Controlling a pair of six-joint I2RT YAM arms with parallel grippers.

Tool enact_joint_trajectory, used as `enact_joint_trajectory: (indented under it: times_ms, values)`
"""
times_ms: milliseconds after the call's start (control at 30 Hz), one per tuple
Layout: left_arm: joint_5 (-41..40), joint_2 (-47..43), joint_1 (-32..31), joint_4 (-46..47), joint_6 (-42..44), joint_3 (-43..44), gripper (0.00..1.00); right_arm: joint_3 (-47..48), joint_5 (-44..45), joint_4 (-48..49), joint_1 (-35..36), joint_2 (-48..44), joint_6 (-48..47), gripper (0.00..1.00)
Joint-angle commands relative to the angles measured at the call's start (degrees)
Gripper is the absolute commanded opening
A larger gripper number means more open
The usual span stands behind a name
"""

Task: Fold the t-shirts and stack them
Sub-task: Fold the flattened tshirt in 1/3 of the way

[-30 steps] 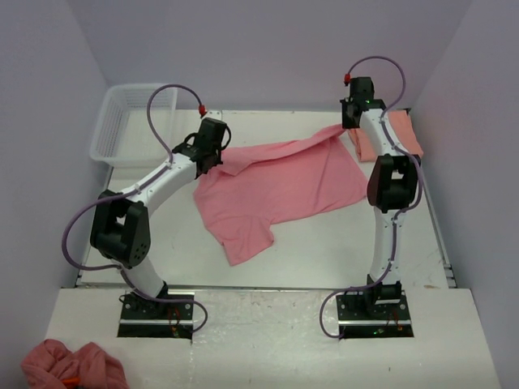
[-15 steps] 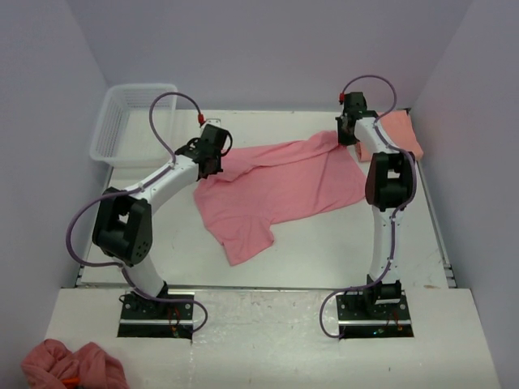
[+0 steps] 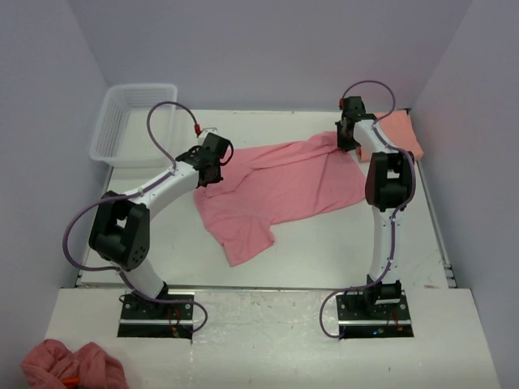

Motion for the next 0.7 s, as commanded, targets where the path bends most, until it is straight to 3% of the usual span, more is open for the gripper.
enact_joint_trajectory:
  times_ms: [0,100,133,167,267,300,333,367,400,433,467,667]
  values:
    - [-3.9,-4.0,-0.2,0.4,-2.6,0.2,0.25,2.3,0.4,-0.4,0.3,-3.9,0.7,0.14]
    - [-6.1,-4.8,-0.2,-0.8,-3.2,0.8,0.34,1.4,1.0,0.4,0.4,-4.8,0.7,0.24]
    - [-7.5,-5.4,-0.2,-0.8,-3.6,0.5,0.45,0.9,0.5,1.6,0.4,-6.5,0.8,0.34]
    - [-8.3,-6.2,-0.2,-0.6,-4.0,0.2,0.51,0.3,0.2,2.2,0.5,-7.5,0.8,0.38]
    - [-10.6,-8.3,-0.2,1.8,-2.7,-0.1,0.54,-1.2,-0.7,3.6,1.1,-11.6,0.7,0.51]
    - [-10.1,-7.5,-0.1,3.1,-1.6,0.7,0.44,0.2,-0.9,3.0,1.3,-12.0,1.2,0.52]
    - [-9.3,-6.3,-0.1,3.3,-1.3,2.1,0.22,0.8,-1.0,2.4,1.6,-12.6,1.4,0.53]
    - [-8.9,-4.8,-0.1,3.2,-0.9,3.9,0.0,1.6,-2.6,1.2,1.7,-13.2,1.6,0.52]
    - [-8.1,-1.3,0.0,2.7,0.0,7.9,0.0,2.7,-4.0,0.8,1.9,-13.3,2.2,0.46]
    - [-6.2,0.4,0.0,2.2,0.6,9.9,0.0,3.2,-5.1,0.6,2.0,-13.6,2.7,0.32]
    - [-5.4,3.5,0.4,1.9,0.6,13.6,0.0,3.9,-7.5,0.8,2.1,-13.9,3.2,0.0]
    - [8.3,11.1,4.1,9.3,3.7,18.8,0.0,7.9,-17.1,-0.7,2.1,-11.9,5.5,0.0]
